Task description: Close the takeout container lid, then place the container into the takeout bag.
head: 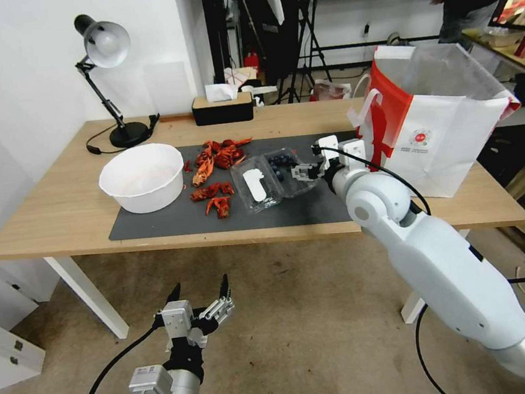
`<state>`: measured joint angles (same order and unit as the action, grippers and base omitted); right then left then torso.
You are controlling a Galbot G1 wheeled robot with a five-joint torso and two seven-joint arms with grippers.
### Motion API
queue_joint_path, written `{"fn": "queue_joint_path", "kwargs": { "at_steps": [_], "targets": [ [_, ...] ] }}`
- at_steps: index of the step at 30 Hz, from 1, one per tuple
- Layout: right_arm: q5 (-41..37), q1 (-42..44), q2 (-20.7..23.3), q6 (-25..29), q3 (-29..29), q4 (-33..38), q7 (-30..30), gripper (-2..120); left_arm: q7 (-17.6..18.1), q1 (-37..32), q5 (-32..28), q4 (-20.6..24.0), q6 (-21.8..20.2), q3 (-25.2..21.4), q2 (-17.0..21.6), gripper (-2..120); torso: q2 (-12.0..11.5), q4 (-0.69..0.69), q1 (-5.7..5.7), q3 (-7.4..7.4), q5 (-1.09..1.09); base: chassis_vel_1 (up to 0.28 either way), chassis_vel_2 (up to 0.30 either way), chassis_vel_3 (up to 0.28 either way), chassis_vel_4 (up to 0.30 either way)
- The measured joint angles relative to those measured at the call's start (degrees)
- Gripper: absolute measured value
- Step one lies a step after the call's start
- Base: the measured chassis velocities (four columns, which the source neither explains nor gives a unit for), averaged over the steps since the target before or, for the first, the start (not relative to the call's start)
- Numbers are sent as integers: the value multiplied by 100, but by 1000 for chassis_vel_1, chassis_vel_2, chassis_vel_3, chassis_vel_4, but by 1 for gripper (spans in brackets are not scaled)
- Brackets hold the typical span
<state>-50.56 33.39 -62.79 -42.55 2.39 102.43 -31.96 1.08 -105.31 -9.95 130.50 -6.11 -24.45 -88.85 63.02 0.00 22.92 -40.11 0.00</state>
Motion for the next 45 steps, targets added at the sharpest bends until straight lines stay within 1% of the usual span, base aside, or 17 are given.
{"fn": "queue_joint_path", "kwargs": {
  "at_steps": [1, 3, 4, 5, 7, 9, 11, 13, 15, 16, 17, 18, 21, 29, 33, 38, 45],
  "targets": [
    [-223, -84, 52, 2, 137, -43, -148, 100, -1, 3, 1, -5, -4, 0, 4, 100, 0, 0, 0, 0, 0, 0, 0, 0, 0],
    [-291, -115, 69, 3, 182, -59, -196, 100, -1, 3, 1, -7, -6, 0, 5, 100, -1, 0, 0, 0, 0, 0, 0, 0, 0],
    [-556, -254, 136, 8, 348, -131, -352, 100, -2, 6, 2, -13, -12, 0, 6, 100, -1, 0, 0, 0, 0, 0, 0, 0, 0],
    [-556, -254, 136, 8, 348, -131, -352, 100, -2, 6, 2, -13, -12, 0, 6, 100, -1, 0, 0, 0, 0, 0, 0, 0, 0],
    [-864, -433, 196, 14, 534, -227, -544, 100, -2, 6, 7, -16, -16, 4, -1, 100, -1, 0, 0, 0, 0, 0, 0, 0, 0],
    [-1404, -808, 282, 22, 812, -374, -918, 100, -4, -11, 23, -14, -17, 15, -25, 100, -1, -1, 0, 0, 0, 0, 0, 0, 0],
    [-1481, -863, 298, 23, 854, -388, -970, 100, -4, -16, 25, -13, -16, 15, -27, 100, 0, -1, 0, 0, 0, 0, 0, 0, 0],
    [-1988, -1283, 399, 26, 1182, -481, -1276, 100, -4, -54, 41, 7, 0, 21, -34, 100, 0, -1, 0, 0, -1, 0, 0, 0, 0],
    [-2075, -1362, 418, 26, 1245, -508, -1332, 100, -4, -64, 44, 9, 5, 22, -34, 100, 0, -1, 0, 0, -1, 0, 0, 0, 0],
    [-2242, -1498, 454, 27, 1366, -562, -1433, 100, -4, -79, 46, 11, 13, 24, -33, 100, 0, -1, 0, 0, -1, 0, 0, 0, 0],
    [-2582, -1675, 504, 28, 1529, -617, -1582, 100, -4, -97, 48, 20, 26, 29, -32, 100, 0, 0, 0, 0, 0, 0, 0, 0, 0],
    [-2582, -1675, 504, 28, 1529, -617, -1582, 100, -4, -97, 48, 20, 26, 29, -32, 100, 0, 0, 0, 0, 0, 0, 0, 0, 0],
    [-3162, -1977, 633, 32, 1834, -674, -1819, 100, -5, -121, 59, 35, 43, 54, -33, 100, 0, 0, 0, 0, 0, 0, 0, 0, 0],
    [-3764, -2304, 820, 39, 2222, -698, -2125, 100, -6, -136, 78, 43, 44, 99, -29, 100, 1, -1, 0, 0, -1, 0, 0, 0, 0],
    [-3897, -2386, 871, 41, 2370, -715, -2188, 100, -8, -144, 80, 43, 45, 120, -18, 100, 0, 0, 0, 0, 0, 0, 0, 0, 0],
    [-4120, -2427, 780, 43, 2501, -821, -2333, 100, -9, -188, 83, 81, 48, 144, 13, 100, 0, -1, 0, 0, 0, 0, 0, 0, 0],
    [-4141, -2439, 640, 44, 2520, -958, -2409, 100, -9, -249, 84, 124, 84, 133, 28, 100, 1, -1, 0, 0, -1, 0, 0, 0, 0]
  ]
}}
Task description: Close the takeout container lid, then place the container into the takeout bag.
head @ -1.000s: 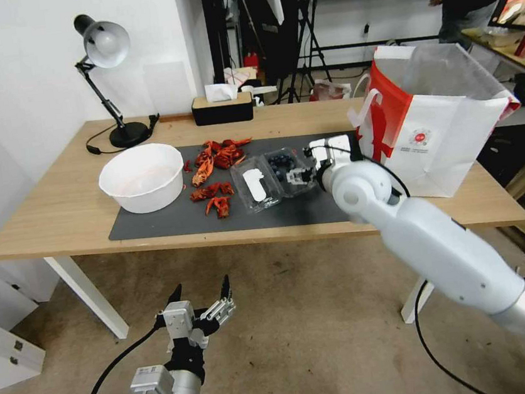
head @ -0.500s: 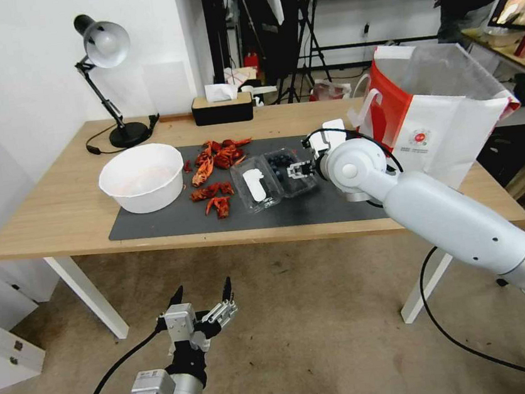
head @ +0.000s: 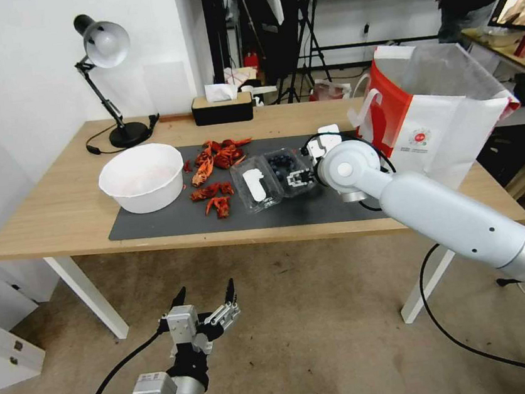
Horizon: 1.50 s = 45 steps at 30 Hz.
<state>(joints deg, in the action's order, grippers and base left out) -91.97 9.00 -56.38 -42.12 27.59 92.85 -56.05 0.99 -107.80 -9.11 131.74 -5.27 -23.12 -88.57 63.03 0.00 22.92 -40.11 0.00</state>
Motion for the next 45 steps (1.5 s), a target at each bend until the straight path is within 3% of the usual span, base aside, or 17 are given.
{"fn": "queue_joint_path", "kwargs": {
  "at_steps": [23, 45],
  "targets": [
    [92, 124, 35, 0, -168, -330, 59, 100, -4, -62, 47, -10, 84, 25, -17, 100, 0, 0, 0, 0, 1, 0, 0, 0, 0],
    [-128, 290, 303, -2, -359, -160, -88, 100, 4, -95, 93, -43, 189, 67, -37, 100, 0, 0, 0, 0, 1, 0, 0, 0, 0]
  ]
}}
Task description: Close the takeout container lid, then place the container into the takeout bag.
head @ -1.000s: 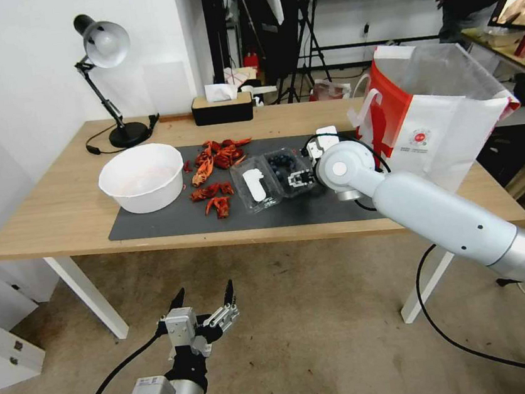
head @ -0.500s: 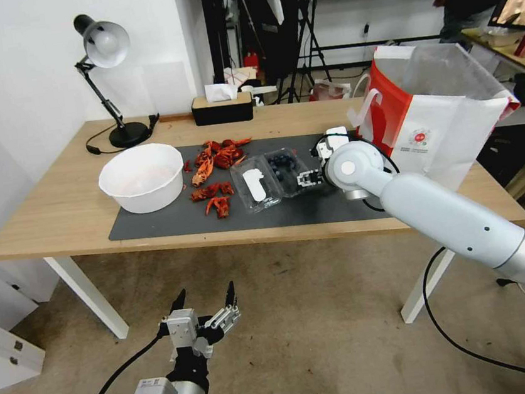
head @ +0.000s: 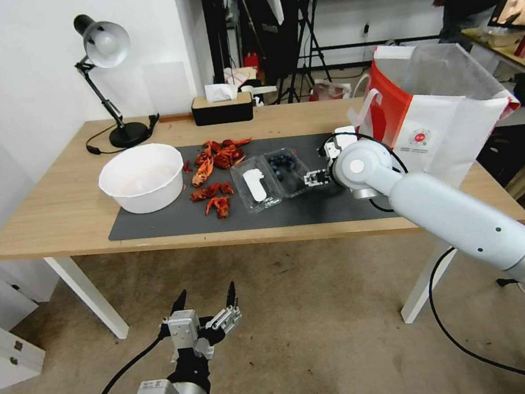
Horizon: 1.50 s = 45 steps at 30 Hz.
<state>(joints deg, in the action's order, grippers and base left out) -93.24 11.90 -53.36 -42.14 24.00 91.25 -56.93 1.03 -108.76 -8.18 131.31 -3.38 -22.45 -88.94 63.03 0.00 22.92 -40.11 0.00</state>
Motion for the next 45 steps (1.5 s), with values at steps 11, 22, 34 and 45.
{"fn": "queue_joint_path", "kwargs": {
  "at_steps": [11, 22, 34, 45],
  "targets": [
    [-210, 64, 158, 0, -53, 190, -192, 100, 7, 4, 3, -9, 47, 12, 4, 100, 0, 0, 0, 0, 0, 0, 0, 0, 0],
    [-545, 299, 313, 0, -175, 557, -473, 100, 10, 16, 27, -35, 72, 51, 8, 100, 0, 0, -1, 0, 0, 0, 0, 0, 0],
    [-888, 326, 312, 0, -152, 793, -799, 100, 14, 51, 40, -98, 102, 66, -5, 100, 0, -1, 0, 0, 0, 0, 0, 0, 0],
    [-1097, 408, 323, 0, -206, 957, -940, 100, 16, 67, 65, -127, 105, 82, -31, 100, 0, 0, 0, 0, -1, 0, 0, 0, 0]
  ]
}}
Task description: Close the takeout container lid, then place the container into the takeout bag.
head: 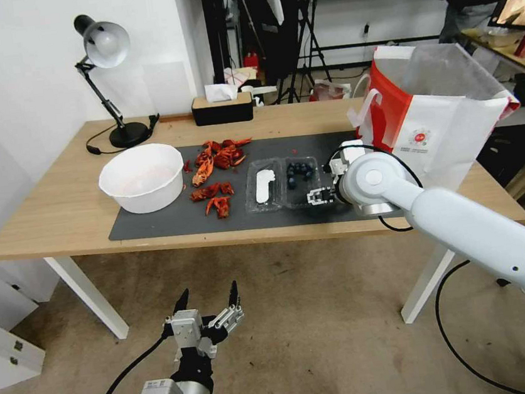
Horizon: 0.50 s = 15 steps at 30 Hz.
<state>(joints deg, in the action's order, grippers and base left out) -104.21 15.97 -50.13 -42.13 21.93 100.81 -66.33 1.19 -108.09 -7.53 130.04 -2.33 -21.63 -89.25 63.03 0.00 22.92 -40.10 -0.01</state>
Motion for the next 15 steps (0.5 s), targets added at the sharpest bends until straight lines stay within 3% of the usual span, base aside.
{"fn": "queue_joint_path", "kwargs": {
  "at_steps": [8, 15],
  "targets": [
    [292, 121, 13, 0, -181, 60, 193, 100, 0, -3, 7, -12, 10, -4, -9, 100, 0, 0, 0, 0, 1, 0, 0, 0, 0],
    [1965, 625, 170, 178, -732, 395, 1429, 100, 2, -23, 2, 42, 18, -26, -22, 100, 0, 0, 0, 0, 1, 0, 0, 0, 0]
  ]
}}
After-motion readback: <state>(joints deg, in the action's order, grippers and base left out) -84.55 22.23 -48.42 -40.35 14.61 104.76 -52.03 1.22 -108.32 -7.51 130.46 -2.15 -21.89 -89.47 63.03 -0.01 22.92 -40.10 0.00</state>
